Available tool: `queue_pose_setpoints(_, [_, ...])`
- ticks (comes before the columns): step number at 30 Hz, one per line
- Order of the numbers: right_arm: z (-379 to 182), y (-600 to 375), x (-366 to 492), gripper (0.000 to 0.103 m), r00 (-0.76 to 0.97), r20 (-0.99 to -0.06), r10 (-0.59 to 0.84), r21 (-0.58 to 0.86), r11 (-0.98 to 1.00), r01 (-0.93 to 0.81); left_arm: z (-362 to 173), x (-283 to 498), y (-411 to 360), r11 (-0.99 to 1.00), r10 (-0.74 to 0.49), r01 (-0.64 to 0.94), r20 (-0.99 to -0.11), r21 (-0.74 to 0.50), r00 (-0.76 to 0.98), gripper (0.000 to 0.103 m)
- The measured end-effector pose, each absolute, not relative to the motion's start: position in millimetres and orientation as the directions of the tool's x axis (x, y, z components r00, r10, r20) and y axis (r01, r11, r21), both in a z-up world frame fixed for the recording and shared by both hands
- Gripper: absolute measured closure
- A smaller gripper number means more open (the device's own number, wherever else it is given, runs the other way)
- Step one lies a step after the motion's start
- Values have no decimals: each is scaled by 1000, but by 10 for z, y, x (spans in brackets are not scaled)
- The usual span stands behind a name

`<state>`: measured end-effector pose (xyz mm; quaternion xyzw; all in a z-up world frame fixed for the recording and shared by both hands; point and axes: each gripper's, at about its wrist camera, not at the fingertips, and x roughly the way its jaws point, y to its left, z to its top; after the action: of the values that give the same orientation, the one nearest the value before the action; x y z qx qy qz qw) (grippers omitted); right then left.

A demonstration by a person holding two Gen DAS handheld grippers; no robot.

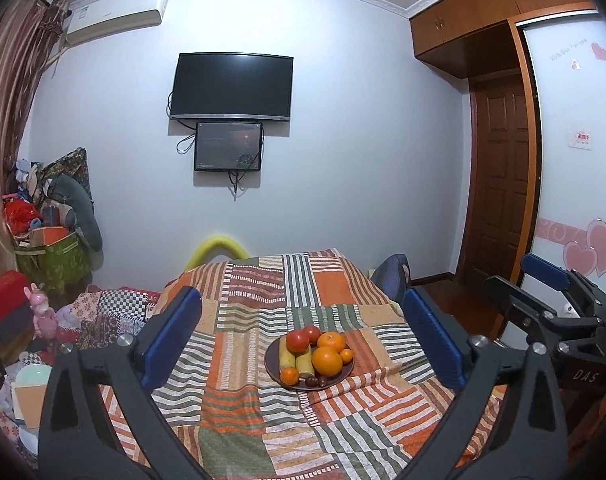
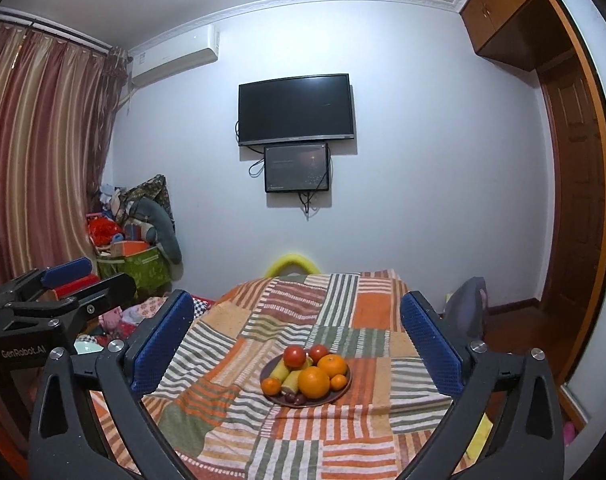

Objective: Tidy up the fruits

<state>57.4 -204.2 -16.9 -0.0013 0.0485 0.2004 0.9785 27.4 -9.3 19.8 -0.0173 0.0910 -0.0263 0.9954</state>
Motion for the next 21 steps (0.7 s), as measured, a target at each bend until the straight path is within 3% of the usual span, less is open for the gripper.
queue_pose_setpoints(21, [-157,-2101,528,0,915,-93,392,37,920,-390,163,257,-193,999,-46,44,-176,-13,983,0])
